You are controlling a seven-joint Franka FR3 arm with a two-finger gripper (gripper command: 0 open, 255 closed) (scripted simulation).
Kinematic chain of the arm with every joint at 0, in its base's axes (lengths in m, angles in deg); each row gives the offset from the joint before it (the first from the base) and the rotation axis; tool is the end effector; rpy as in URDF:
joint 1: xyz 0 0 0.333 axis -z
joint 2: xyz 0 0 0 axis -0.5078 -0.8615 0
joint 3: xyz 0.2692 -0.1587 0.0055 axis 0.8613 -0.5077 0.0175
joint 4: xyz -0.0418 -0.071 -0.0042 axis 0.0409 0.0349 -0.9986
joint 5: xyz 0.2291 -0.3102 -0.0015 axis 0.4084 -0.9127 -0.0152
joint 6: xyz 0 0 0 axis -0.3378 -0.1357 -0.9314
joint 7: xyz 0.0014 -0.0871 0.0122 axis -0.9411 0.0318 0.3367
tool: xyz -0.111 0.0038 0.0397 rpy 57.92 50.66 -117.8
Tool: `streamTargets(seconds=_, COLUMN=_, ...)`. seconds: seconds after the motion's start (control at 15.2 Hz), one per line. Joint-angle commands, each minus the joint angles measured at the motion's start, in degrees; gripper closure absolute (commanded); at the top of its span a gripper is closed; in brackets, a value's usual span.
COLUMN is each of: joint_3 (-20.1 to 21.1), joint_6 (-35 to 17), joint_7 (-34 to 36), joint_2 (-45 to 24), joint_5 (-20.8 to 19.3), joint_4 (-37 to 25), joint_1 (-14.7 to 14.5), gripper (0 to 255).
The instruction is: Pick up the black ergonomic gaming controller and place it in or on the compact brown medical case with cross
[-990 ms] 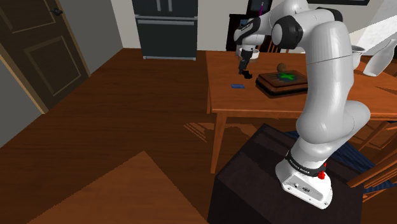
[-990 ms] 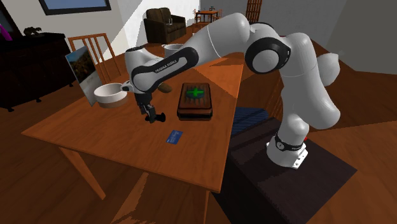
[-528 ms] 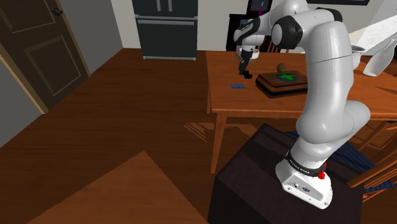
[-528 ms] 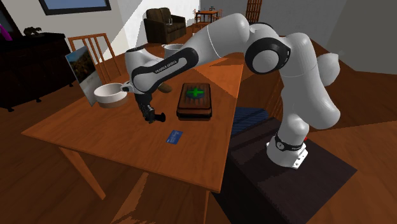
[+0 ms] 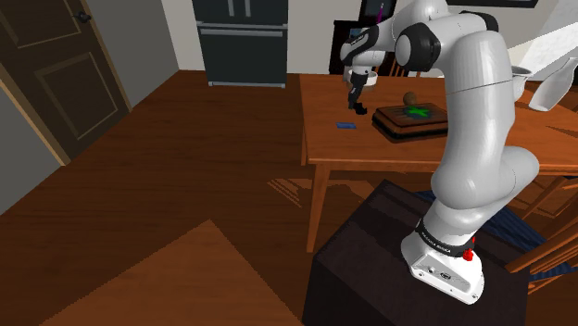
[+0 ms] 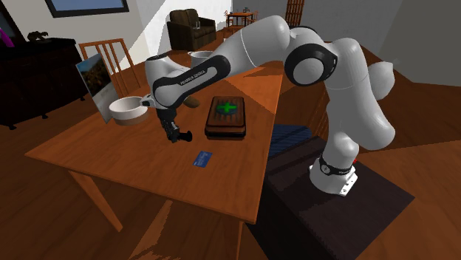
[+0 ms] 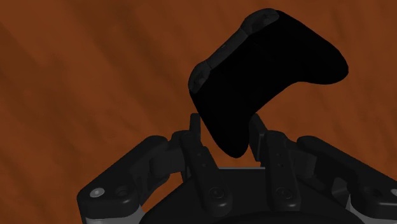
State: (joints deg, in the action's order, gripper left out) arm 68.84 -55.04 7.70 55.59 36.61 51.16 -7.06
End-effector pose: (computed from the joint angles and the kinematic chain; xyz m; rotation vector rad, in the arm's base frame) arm 0.5510 -0.4285 0.3296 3.1079 0.3058 0.0562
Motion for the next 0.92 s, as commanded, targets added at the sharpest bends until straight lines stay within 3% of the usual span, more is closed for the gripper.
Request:
streamTargets(seconds=0.0, joint_3=-0.01, joint_6=0.00, joint_7=0.01, joint_2=-0.01, joint_5=-0.01, joint_4=0.01, joint_1=0.00, gripper=255)
streamTargets(seconds=0.86, joint_3=-0.78, joint_6=8.24, joint_7=0.99, joint_2=3.17, joint_5=-1.34, joint_4=-5.20, joint_1=-0.08, gripper=255)
